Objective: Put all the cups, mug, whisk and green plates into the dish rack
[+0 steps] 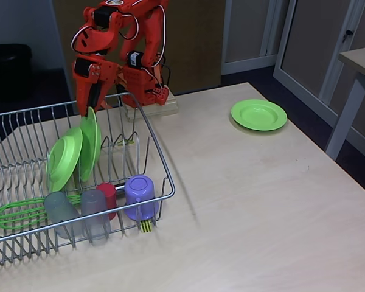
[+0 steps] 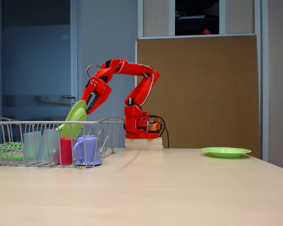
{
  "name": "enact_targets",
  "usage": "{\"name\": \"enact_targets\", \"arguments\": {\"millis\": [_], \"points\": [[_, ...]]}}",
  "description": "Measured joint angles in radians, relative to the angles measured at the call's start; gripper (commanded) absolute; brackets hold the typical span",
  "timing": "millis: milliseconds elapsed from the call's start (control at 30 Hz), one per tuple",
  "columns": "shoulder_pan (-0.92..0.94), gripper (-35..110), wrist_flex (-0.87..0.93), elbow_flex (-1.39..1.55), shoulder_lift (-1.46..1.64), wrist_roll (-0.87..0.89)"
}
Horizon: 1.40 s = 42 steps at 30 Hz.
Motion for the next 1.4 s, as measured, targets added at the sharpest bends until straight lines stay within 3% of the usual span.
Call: {"name": "enact_targets", "arguments": {"millis": [433,867,1400], "points": [[0.005,0,-0.037,0.101,0.038,-0.067],[-0.031,15,-0.063,0.161,0.003,-0.141],[-0.066,14,0.129,0.064,0.244,-0.215]]}}
